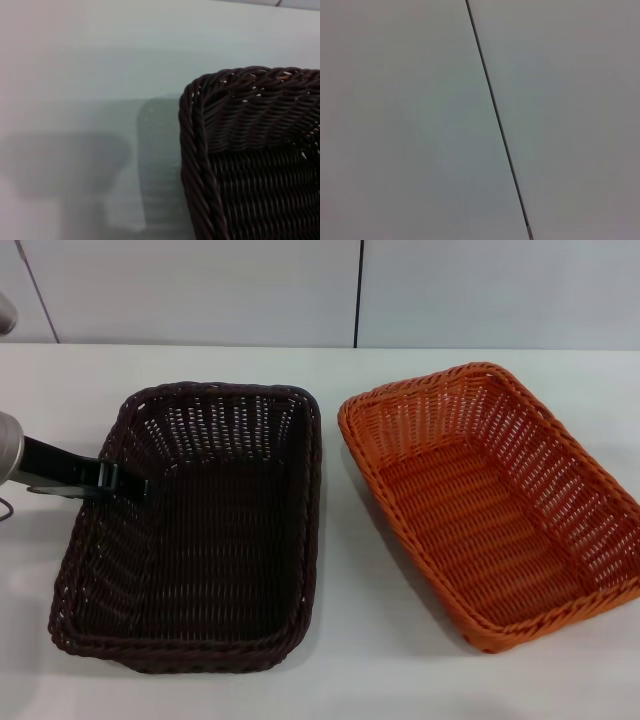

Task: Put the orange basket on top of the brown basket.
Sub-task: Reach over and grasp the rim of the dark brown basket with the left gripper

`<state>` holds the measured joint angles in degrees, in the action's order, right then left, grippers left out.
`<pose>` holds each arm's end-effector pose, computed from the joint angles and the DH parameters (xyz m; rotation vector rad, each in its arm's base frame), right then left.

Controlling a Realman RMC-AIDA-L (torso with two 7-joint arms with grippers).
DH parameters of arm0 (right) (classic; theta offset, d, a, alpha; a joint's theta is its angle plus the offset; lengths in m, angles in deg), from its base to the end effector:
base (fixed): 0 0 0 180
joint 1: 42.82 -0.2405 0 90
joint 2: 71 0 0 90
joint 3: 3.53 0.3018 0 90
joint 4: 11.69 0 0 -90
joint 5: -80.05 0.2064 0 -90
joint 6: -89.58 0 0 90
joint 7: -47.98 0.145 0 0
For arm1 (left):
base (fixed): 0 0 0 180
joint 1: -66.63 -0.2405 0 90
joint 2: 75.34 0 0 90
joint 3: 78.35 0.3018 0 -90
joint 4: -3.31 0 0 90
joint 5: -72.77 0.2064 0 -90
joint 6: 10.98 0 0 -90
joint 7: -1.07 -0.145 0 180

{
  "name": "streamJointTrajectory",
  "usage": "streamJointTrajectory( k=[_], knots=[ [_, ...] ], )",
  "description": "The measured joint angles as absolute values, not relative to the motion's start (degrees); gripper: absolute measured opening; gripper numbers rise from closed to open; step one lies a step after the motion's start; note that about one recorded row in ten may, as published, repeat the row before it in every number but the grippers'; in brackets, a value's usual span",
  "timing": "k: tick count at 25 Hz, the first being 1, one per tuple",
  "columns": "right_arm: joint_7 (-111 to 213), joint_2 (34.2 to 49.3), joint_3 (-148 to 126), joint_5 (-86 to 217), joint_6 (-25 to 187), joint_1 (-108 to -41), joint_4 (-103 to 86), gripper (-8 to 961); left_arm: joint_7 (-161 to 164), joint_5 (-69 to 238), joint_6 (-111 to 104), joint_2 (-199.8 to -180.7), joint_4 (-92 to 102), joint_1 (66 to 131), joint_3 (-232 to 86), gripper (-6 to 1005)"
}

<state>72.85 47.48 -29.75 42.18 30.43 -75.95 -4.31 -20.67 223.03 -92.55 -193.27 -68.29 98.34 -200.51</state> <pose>0.3824 0.4019 0.0454 -1.2442 0.7276 0.8005 -0.2846 0.3962 0.0400 -2.0819 -1.4851 0.0961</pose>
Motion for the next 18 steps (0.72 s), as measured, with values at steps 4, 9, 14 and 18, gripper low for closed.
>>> streamJointTrajectory(
  k=[4, 9, 14, 18],
  knots=[
    [72.85, 47.49, -29.89, 42.18, 30.50, -75.88, -4.32, 611, -20.61, 222.71, -92.49, -193.33, -68.30, 98.21, -199.47, 734],
    [72.85, 47.55, -29.84, 42.18, 31.22, -76.15, -4.90, 613, -20.67, 221.80, -92.49, -193.35, -68.29, 98.40, -199.32, 530],
    [72.85, 47.50, -30.16, 42.18, 32.08, -76.69, -5.09, 612, -20.79, 221.68, -92.50, -193.26, -68.24, 98.82, -199.25, 375],
    [73.05, 47.55, -29.94, 42.18, 32.10, -76.78, -5.10, 611, -21.21, 221.63, -92.51, -193.24, -68.73, 98.77, -199.27, 263]
  ],
)
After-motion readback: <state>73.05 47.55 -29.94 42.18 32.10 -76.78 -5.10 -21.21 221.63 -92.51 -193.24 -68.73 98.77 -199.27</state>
